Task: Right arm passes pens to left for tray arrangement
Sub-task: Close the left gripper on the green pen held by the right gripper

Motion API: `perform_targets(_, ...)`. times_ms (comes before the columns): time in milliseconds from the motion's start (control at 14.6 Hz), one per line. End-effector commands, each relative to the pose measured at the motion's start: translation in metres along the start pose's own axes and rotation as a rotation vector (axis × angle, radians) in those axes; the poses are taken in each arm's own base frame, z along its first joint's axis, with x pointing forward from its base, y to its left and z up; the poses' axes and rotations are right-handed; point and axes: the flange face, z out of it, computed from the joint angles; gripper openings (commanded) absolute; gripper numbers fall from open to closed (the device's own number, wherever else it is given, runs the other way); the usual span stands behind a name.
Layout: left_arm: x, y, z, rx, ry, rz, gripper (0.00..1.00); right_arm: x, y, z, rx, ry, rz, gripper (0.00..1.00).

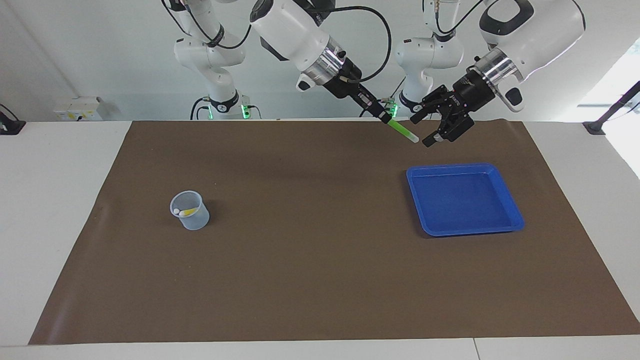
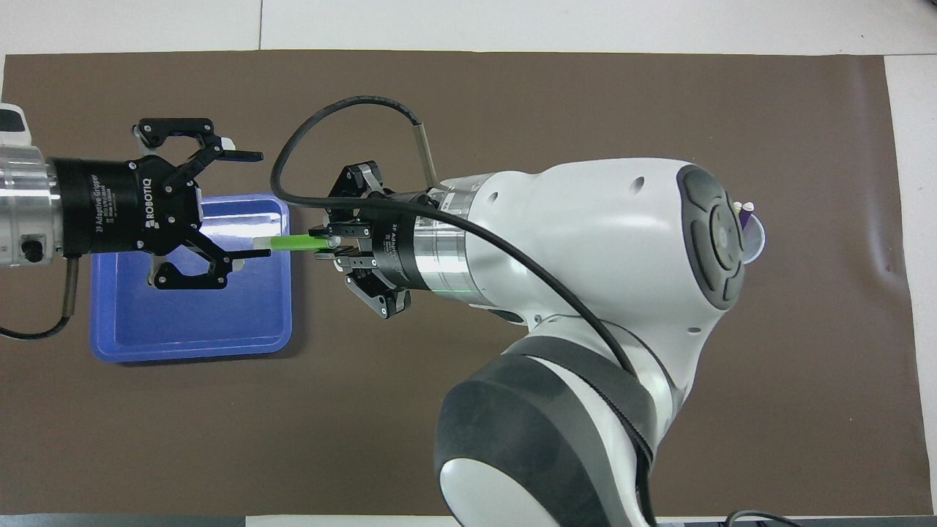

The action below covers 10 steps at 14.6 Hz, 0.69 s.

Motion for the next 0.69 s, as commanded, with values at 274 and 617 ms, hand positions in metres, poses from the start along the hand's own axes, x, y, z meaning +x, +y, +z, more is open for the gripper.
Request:
perform_targets(274, -0.01, -0.024, 0.013, 0.023, 0.064, -0.039, 0.95, -0.007, -0.001, 0.002, 0.009, -0.026, 0.015, 0.0)
perform_targets(617, -0.006, -0.026, 0.008, 0.028, 0.076, -0.037, 0.92, -0.007, -0.001, 0.002, 0.01, -0.025, 0.012, 0.0)
